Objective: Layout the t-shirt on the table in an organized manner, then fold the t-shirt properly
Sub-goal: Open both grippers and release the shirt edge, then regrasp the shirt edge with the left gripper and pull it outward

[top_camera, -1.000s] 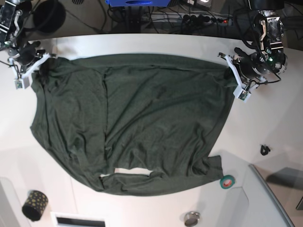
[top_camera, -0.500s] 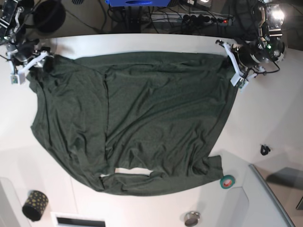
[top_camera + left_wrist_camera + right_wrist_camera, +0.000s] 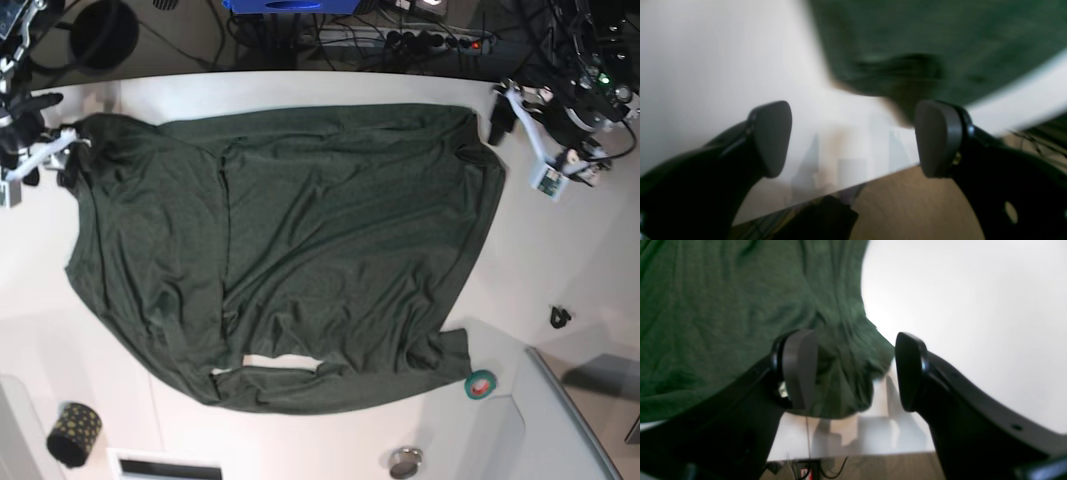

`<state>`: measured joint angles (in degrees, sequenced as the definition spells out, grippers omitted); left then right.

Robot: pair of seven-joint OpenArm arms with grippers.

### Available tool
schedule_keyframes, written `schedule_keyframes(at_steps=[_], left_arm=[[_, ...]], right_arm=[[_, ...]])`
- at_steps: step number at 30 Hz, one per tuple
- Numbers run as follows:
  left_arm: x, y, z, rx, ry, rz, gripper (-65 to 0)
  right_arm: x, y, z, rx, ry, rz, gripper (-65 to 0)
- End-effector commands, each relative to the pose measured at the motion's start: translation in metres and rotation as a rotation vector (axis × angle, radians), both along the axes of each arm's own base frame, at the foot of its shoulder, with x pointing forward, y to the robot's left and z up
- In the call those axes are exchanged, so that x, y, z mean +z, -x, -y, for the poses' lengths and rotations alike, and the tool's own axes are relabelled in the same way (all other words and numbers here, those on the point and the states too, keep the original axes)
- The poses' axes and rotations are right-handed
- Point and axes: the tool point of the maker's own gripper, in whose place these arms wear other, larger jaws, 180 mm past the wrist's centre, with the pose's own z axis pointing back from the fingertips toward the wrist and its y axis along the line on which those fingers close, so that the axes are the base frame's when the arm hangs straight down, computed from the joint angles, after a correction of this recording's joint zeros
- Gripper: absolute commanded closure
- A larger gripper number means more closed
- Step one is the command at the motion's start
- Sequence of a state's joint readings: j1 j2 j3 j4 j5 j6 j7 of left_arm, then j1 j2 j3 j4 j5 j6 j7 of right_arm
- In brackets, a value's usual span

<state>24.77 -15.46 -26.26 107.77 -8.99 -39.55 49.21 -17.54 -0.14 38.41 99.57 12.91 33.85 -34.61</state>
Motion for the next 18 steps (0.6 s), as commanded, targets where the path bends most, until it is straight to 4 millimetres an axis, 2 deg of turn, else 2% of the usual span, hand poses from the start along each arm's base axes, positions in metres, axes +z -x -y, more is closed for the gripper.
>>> schedule_keyframes(at_steps=[1, 2, 4, 5, 6, 7, 9, 12, 18], left_arm=[[0.010, -0.017, 0.009, -0.020, 0.026, 0.060, -54.0], [0.008, -0.025, 0.013, -0.013, 0.039, 0.068, -49.0], [0.001, -0.040, 0.023, -0.003, 0.084, 0.076, -27.8], [-0.004, -0.047, 0.027, 0.000, 0.106, 0.071, -11.8], [-0.009, -0.052, 0.029, 0.006, 0.123, 0.065, 0.0], [-0.016, -0.056, 0.033, 0.014, 0.145, 0.055, 0.0], [-0.026, -0.064, 0.041, 0.014, 0.178, 0.034, 0.0], [-0.036, -0.066, 0.051, -0.003, 0.197, 0.006, 0.0], [-0.065, -0.054, 0.037, -0.009, 0.103, -0.060, 0.0]], right_arm=[[0.013, -0.019, 0.007, 0.012, 0.015, 0.062, -29.3], [0.009, -0.029, 0.005, 0.039, 0.010, 0.056, -21.6], [-0.006, -0.043, 0.000, 0.083, -0.015, 0.021, -4.1], [-0.016, -0.048, -0.005, 0.100, -0.036, -0.001, 0.0], [-0.026, -0.051, -0.008, 0.113, -0.053, -0.025, 0.0], [-0.037, -0.054, -0.011, 0.119, -0.075, -0.050, -2.0], [-0.051, -0.060, -0.013, 0.122, -0.107, -0.084, -1.4], [-0.065, -0.062, -0.010, 0.109, -0.136, -0.120, -1.1], [-0.087, -0.054, 0.006, 0.060, -0.170, -0.144, -0.9]])
